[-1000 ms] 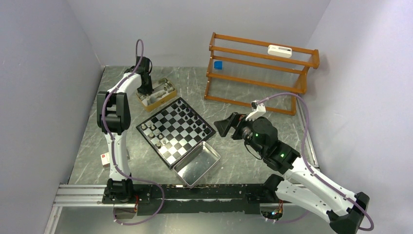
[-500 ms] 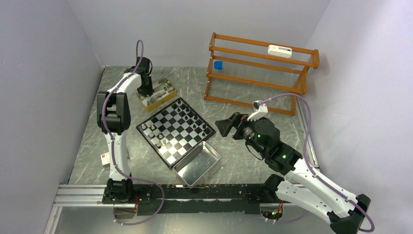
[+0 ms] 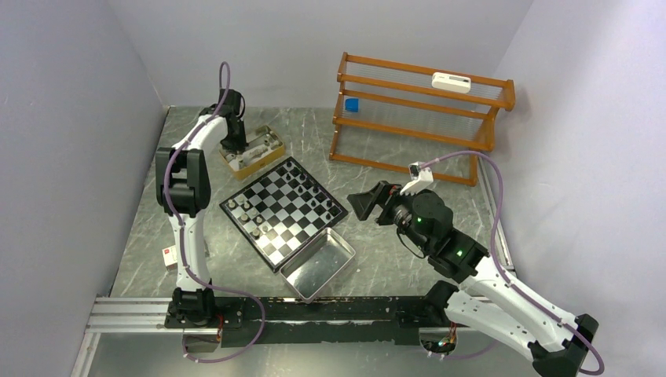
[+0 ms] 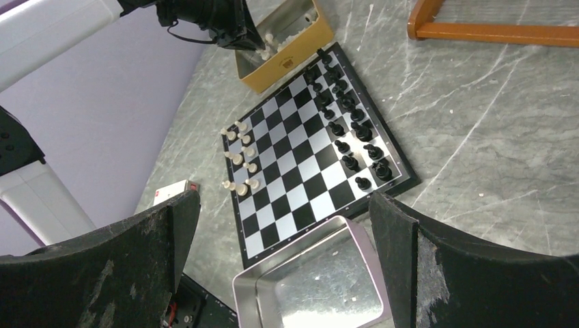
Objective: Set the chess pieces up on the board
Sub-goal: Pick up the chess piece from the storage box.
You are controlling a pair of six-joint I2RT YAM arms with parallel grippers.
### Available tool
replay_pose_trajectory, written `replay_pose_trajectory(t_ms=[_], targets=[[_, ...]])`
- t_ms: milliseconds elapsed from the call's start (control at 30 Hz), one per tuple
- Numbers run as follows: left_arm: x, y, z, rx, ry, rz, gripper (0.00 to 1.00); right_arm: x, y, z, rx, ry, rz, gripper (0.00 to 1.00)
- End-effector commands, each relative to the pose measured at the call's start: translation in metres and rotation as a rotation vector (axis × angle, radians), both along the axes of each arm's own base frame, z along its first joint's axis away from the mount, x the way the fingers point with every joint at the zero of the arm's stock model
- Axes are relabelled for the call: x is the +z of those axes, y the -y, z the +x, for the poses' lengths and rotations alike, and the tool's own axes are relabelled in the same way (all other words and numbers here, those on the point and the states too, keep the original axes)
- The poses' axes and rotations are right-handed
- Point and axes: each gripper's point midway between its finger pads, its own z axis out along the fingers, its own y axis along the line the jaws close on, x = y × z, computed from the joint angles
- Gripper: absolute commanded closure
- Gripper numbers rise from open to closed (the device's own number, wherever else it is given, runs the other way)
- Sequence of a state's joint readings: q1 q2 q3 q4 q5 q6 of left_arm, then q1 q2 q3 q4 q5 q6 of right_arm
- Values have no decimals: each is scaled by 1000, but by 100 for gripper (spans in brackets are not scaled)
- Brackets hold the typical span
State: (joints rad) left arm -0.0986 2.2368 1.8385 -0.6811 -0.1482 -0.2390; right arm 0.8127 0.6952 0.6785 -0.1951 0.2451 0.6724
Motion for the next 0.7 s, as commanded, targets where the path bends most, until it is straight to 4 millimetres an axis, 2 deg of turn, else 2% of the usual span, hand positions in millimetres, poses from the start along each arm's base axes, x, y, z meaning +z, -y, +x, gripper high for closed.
replay_pose_trajectory(t_ms=[0, 133, 267, 433, 667], targets=[[39, 4, 5, -24, 55, -38, 84, 8, 4, 1, -17, 18, 6, 0], [56, 11, -2, -45, 54, -74, 85, 11, 7, 0, -24, 22, 6, 0], [73, 20, -18, -76, 47, -96, 85, 15, 12, -2, -34, 26, 4, 0], [94, 31, -46, -116, 53, -112, 85, 16, 18, -5, -46, 15, -5, 0], [117, 49, -99, -189, 37, -106, 85, 25, 36, -9, -92, 38, -24, 0]])
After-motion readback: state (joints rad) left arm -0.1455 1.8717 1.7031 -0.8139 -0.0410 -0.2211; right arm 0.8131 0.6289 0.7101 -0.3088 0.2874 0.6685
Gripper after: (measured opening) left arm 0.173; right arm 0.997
